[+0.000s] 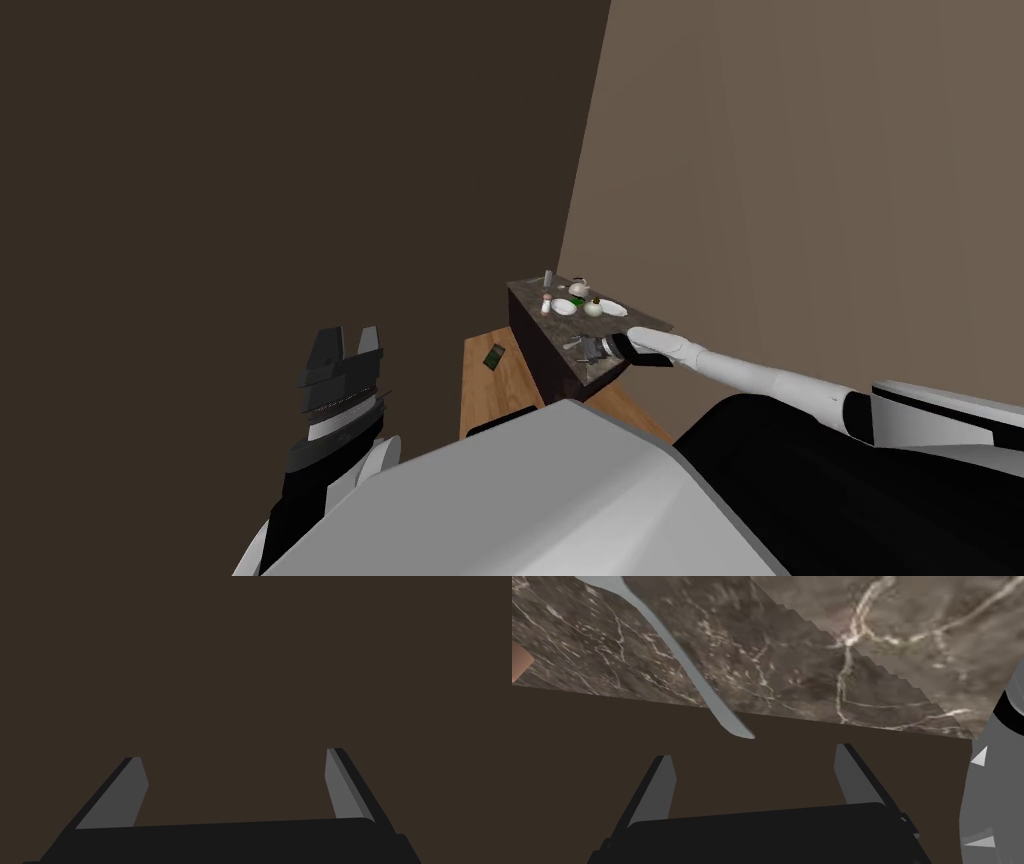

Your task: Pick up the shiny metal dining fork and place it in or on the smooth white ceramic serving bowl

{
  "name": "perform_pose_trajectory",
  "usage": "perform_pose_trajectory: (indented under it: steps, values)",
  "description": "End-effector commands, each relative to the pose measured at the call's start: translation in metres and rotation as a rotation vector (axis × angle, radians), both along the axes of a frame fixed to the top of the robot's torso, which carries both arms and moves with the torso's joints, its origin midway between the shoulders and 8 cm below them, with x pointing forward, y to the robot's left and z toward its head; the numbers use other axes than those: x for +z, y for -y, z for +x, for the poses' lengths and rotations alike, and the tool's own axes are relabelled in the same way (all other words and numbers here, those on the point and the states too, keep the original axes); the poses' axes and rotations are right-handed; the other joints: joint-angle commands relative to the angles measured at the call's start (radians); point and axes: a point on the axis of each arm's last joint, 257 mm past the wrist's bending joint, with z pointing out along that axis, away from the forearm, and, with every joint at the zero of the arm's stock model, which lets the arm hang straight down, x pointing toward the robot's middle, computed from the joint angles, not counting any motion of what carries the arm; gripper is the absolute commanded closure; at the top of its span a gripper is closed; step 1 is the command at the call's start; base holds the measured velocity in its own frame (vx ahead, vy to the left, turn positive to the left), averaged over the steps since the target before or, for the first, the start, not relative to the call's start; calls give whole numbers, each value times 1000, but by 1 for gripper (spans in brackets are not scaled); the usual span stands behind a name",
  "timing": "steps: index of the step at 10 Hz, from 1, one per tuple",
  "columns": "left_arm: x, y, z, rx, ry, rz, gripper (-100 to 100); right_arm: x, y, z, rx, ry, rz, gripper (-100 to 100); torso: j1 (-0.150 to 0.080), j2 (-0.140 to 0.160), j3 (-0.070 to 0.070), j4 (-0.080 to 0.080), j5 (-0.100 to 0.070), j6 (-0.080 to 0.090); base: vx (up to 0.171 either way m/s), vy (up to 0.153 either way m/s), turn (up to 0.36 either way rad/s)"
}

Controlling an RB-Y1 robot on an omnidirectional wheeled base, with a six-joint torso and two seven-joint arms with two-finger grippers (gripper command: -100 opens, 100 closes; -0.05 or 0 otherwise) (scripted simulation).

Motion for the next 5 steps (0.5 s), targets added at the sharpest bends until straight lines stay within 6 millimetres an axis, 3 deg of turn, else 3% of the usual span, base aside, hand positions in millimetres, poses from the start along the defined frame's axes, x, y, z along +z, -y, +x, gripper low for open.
perform_pose_trajectory:
  steps: [1,5]
  values:
    - [0,0,0,0,0,0,0,-2,13,-2,12,-10,-37,-100,0,0,0,0,0,0,44,14,44]
    - [0,0,0,0,0,0,0,-10,62,-21,85,-76,-218,-100,-1,1,1,0,0,0,44,28,90]
